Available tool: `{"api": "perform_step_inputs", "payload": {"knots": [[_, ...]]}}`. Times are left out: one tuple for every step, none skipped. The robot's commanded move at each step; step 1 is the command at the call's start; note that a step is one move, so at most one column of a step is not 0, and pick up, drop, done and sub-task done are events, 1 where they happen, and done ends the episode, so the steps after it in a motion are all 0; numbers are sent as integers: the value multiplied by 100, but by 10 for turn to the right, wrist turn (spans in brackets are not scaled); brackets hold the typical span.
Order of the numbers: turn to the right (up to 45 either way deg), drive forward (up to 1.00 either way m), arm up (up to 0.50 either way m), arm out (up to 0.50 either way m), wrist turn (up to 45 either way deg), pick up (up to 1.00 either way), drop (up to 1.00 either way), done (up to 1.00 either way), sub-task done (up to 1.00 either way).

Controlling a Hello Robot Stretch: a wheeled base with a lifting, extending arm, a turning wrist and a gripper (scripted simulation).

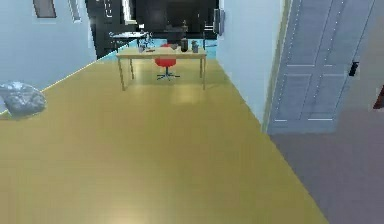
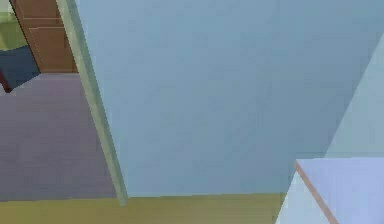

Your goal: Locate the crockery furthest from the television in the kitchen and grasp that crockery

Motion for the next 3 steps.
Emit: {"api": "perform_step_inputs", "payload": {"knots": [[0, 15, 0, 0, 0, 0, 0, 0, 0], [-450, 0, 0, 0, 0, 0, 0, 0, 0], [-450, 0, 0, 0, 0, 0, 0, 0, 0]]}}
